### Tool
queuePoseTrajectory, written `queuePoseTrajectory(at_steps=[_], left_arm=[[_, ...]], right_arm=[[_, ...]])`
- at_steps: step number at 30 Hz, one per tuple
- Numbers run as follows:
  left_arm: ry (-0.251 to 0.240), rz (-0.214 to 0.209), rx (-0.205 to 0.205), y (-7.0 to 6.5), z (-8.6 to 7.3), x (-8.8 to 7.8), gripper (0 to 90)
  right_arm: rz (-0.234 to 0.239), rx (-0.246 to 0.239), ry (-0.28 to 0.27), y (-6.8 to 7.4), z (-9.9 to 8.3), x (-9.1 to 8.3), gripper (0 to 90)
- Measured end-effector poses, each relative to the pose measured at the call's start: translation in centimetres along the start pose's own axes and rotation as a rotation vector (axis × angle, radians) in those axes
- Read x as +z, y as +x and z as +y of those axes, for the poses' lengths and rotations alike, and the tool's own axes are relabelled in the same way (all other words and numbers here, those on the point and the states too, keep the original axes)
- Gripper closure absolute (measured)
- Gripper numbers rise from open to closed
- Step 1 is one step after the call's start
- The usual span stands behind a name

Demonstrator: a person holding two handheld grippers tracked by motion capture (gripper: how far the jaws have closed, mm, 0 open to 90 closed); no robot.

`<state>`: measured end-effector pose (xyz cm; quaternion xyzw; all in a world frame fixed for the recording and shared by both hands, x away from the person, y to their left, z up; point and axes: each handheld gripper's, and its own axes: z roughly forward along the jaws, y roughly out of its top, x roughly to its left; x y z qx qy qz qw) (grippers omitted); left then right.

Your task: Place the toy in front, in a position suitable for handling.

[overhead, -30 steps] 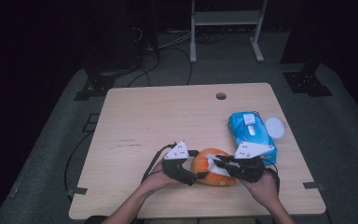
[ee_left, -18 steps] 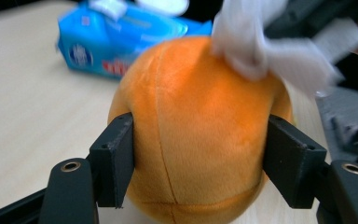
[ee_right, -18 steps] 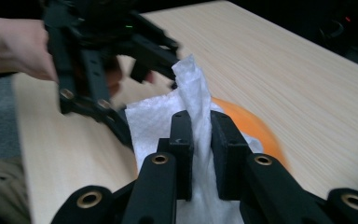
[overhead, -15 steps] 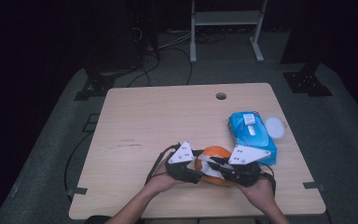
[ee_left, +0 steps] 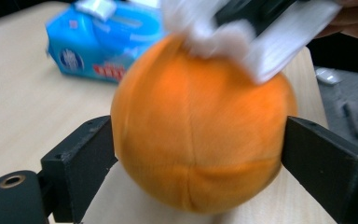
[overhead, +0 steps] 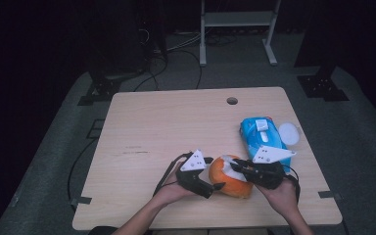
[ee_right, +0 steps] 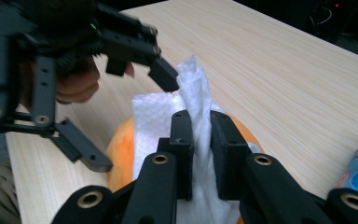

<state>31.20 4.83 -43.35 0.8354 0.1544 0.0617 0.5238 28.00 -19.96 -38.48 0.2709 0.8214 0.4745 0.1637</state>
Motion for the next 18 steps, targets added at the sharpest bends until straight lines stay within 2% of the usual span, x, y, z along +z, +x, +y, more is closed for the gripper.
queuePoseTrajectory(at_steps=[1,2,4,6,9,11,13,16,18], left_arm=[[0.000,-0.017,-0.011,0.1,-0.1,0.0,13.0],[0.001,-0.015,-0.003,0.1,-0.2,0.0,15.8],[0.002,-0.007,0.019,-0.1,0.0,-0.2,24.0],[0.002,0.000,0.050,-0.3,0.0,-0.3,28.1],[0.016,-0.001,0.094,-0.4,-0.1,-0.4,31.4],[0.016,-0.001,0.098,-0.4,-0.2,-0.5,33.0],[0.009,-0.006,0.104,-0.3,-0.3,-0.6,34.1],[0.003,-0.011,0.091,0.0,-0.4,-0.5,34.5],[0.001,-0.016,0.077,0.2,-0.6,-0.5,33.8]], right_arm=[[0.000,-0.005,-0.001,0.0,0.1,0.0,79.1],[-0.005,-0.008,0.004,0.2,0.1,0.1,79.1],[-0.001,-0.020,0.002,0.7,0.3,0.2,79.1],[0.013,-0.037,-0.001,1.5,0.5,0.4,79.1],[0.028,-0.108,0.011,3.2,0.9,1.2,79.0],[0.013,-0.141,0.028,3.6,1.1,1.3,79.1],[0.008,-0.111,0.018,2.8,1.1,1.0,79.2],[-0.039,-0.056,0.021,0.7,0.5,0.0,79.1],[-0.052,-0.031,0.024,0.0,0.0,-0.3,79.1]])
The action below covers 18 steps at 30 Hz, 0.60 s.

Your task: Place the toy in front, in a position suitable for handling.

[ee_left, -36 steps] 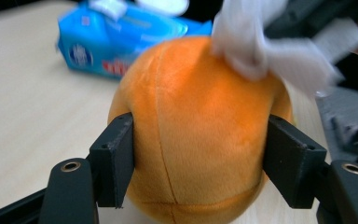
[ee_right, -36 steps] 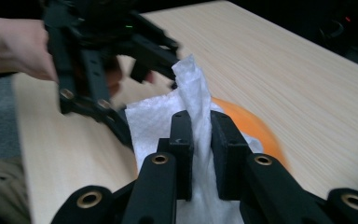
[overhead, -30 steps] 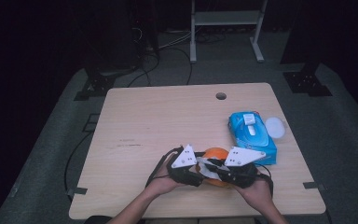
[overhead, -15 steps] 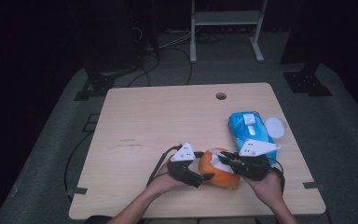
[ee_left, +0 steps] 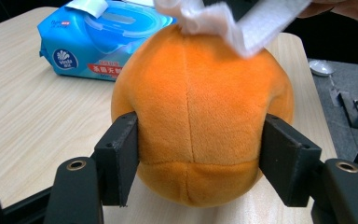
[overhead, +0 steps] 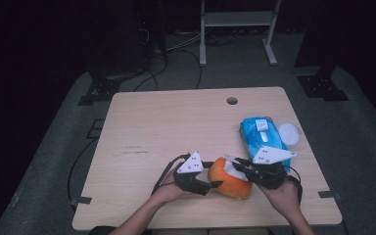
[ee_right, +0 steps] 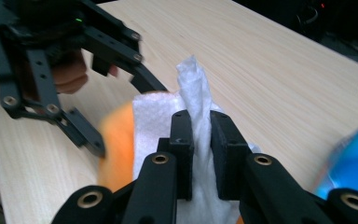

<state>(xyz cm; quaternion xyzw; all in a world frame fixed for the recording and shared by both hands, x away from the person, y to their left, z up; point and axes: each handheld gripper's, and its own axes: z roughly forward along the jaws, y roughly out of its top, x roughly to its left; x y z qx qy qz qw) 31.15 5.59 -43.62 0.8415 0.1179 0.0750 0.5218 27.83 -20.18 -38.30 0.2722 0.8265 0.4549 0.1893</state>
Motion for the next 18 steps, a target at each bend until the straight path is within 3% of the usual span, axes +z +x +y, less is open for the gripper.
queuePoseTrajectory(at_steps=[4,6,9,11,15,18], left_arm=[[-0.002,-0.031,-0.083,0.4,0.0,0.2,18.3],[-0.004,-0.032,-0.091,0.3,0.0,0.2,18.2],[-0.008,-0.024,-0.061,0.0,0.2,0.1,29.1],[-0.003,-0.020,-0.019,-0.4,0.4,0.1,32.6],[0.018,0.002,0.075,-1.5,0.8,0.2,33.6],[0.012,0.004,0.093,-1.6,0.9,0.2,34.3]], right_arm=[[0.008,0.030,-0.003,-0.3,-0.4,0.3,79.1],[0.010,0.028,0.000,-0.1,-0.3,0.5,79.1],[0.026,0.024,-0.014,0.5,0.1,0.4,79.1],[0.040,-0.002,-0.017,1.4,0.5,0.6,79.1],[0.068,-0.063,-0.011,3.3,1.2,1.4,79.1],[0.065,-0.055,-0.011,3.0,1.3,1.4,79.5]])
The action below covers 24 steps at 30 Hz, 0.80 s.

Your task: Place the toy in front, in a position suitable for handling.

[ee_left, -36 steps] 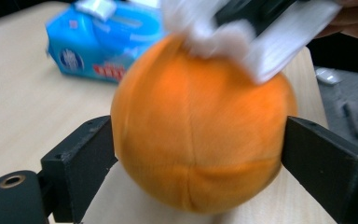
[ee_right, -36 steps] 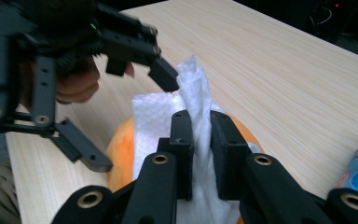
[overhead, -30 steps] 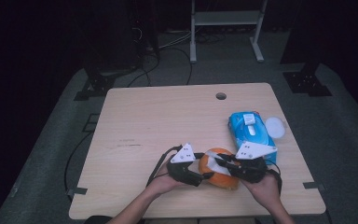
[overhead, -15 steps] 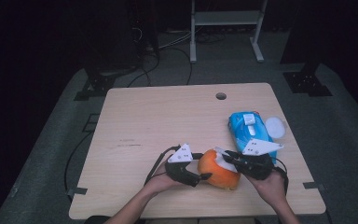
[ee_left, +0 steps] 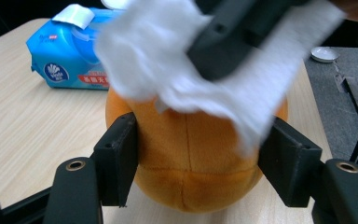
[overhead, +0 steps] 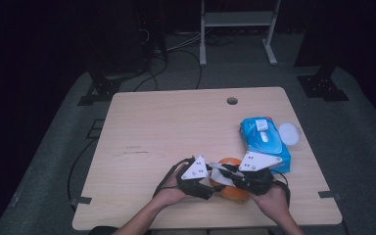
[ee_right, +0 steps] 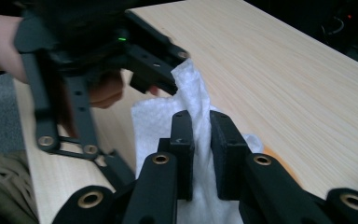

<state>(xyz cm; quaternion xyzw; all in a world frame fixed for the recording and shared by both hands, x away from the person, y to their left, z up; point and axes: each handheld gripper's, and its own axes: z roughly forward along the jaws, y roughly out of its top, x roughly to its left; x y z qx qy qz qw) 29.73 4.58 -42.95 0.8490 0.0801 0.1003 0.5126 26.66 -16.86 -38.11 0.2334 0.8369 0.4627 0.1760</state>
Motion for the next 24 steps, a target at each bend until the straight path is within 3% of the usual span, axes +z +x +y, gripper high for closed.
queuePoseTrajectory(at_steps=[5,8,13,17,20,24], left_arm=[[-0.008,-0.013,-0.005,0.1,-0.2,0.0,34.1],[-0.009,-0.011,0.002,0.0,-0.1,0.1,33.5],[0.011,-0.014,0.060,-0.4,0.1,0.2,32.7],[0.024,-0.013,0.078,-0.5,0.1,0.1,32.9],[0.015,-0.022,0.069,-0.3,-0.1,0.0,34.3],[0.010,-0.030,0.035,0.5,-0.6,-0.1,34.7]], right_arm=[[-0.052,0.087,0.004,-2.6,-0.9,-1.2,79.5],[-0.031,0.140,-0.003,-3.6,-1.6,-1.6,79.5],[0.021,0.091,-0.019,-1.5,-0.6,-0.7,79.4],[0.037,0.040,-0.002,-0.4,-0.1,0.2,79.4],[0.025,0.044,0.003,-0.8,-0.2,-0.1,79.5],[-0.013,0.105,0.004,-2.8,-1.1,-1.0,79.4]])
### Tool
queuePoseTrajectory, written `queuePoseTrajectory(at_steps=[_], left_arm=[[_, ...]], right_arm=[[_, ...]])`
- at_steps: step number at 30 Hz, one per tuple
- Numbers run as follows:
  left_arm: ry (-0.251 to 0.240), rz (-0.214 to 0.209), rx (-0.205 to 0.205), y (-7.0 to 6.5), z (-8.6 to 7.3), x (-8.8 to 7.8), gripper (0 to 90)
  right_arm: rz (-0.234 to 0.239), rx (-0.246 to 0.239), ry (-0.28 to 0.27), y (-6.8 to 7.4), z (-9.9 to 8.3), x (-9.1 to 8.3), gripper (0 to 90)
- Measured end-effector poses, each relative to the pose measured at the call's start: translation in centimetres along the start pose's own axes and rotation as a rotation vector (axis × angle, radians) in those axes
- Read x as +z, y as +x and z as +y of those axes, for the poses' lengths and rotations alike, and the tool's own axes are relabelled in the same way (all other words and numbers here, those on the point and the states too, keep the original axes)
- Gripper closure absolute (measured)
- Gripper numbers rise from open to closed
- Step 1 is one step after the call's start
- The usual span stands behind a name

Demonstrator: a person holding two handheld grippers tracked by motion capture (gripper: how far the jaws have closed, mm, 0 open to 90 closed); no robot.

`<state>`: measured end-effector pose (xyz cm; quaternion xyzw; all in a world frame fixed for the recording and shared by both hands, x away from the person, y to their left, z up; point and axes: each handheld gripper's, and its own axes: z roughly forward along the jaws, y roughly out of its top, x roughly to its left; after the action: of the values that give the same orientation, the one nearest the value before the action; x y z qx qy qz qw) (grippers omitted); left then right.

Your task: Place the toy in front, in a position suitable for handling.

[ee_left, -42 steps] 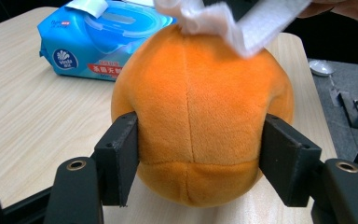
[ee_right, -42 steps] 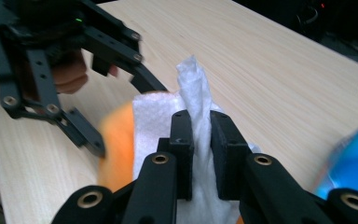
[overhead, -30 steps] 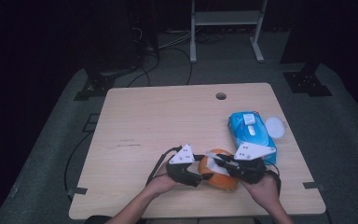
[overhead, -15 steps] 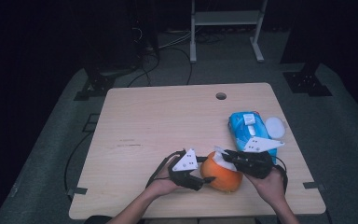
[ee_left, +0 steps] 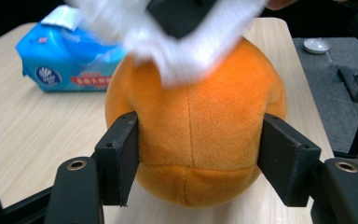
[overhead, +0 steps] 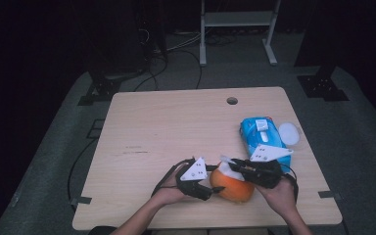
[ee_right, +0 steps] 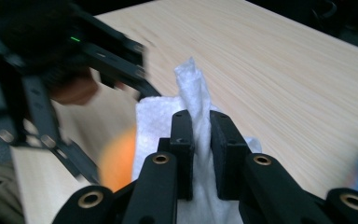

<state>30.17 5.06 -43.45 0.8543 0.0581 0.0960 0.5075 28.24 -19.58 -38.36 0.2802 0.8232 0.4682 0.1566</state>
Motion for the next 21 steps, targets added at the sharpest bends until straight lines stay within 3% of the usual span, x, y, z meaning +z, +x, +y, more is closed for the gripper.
queuePoseTrajectory(at_steps=[5,8,10,12,15,16,19,21], left_arm=[[0.008,-0.001,-0.057,1.0,-0.8,-0.2,31.9],[0.025,-0.015,-0.102,1.4,-0.6,-0.4,22.6],[-0.010,-0.027,-0.120,1.3,-0.1,-0.5,17.4],[-0.028,-0.024,-0.110,1.0,0.4,-0.5,15.2],[0.000,-0.002,-0.056,0.5,0.3,-0.2,21.4],[0.001,-0.001,-0.055,0.6,-0.1,-0.2,24.1],[0.005,-0.005,-0.096,1.4,-0.7,-0.5,27.9],[0.011,-0.003,-0.125,1.9,-1.1,-0.7,28.1]], right_arm=[[-0.020,0.056,0.014,-1.7,-1.2,-0.6,79.4],[-0.025,0.058,0.013,-1.5,-1.3,-0.3,79.4],[-0.027,0.060,0.008,-1.2,-1.2,0.2,79.4],[-0.009,0.061,0.007,-0.7,-1.1,0.7,79.4],[0.000,0.025,0.013,0.4,-0.7,1.4,79.4],[-0.005,0.008,0.018,0.6,-0.6,1.5,79.4],[0.007,0.013,0.025,0.3,-0.7,1.5,79.3],[-0.016,0.016,0.040,-0.2,-1.0,1.3,79.3]])
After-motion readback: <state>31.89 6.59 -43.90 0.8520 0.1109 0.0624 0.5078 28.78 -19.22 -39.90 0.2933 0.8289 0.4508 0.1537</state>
